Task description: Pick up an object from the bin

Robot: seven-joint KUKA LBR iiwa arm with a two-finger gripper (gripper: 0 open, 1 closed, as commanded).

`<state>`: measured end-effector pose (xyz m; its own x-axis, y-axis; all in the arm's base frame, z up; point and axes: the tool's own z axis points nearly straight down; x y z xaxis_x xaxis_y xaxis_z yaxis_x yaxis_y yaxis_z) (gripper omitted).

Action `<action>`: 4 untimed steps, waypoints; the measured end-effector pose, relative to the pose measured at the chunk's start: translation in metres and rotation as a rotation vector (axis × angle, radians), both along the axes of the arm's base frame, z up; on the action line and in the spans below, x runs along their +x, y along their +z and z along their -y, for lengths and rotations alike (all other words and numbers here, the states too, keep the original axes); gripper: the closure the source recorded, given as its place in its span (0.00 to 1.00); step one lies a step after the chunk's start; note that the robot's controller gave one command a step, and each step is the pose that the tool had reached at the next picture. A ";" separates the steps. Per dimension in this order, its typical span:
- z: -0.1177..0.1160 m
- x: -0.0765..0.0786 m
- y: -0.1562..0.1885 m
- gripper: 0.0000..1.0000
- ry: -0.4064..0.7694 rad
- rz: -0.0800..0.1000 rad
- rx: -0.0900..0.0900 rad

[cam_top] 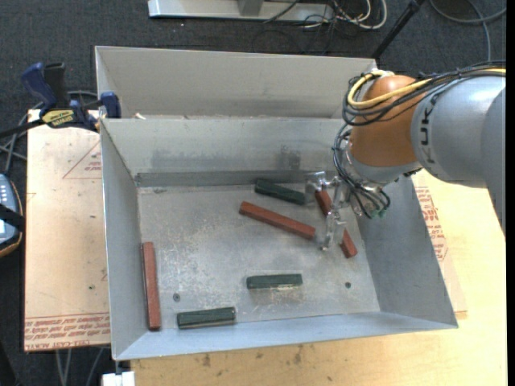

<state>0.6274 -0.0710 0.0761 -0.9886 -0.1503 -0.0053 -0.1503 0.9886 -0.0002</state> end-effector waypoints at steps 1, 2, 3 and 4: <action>-0.024 -0.001 0.006 0.00 0.062 -0.002 0.001; -0.083 -0.039 -0.005 1.00 0.021 -0.003 0.002; -0.083 -0.039 -0.005 1.00 0.021 -0.003 0.002; -0.058 -0.031 0.152 1.00 -0.050 0.002 0.000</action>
Offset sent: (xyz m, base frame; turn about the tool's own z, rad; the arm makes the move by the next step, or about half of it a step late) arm -0.0401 0.0817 -0.0051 -0.0185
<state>0.5962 -0.0128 0.2278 -0.9949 -0.1005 -0.0071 -0.1005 0.9949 -0.0001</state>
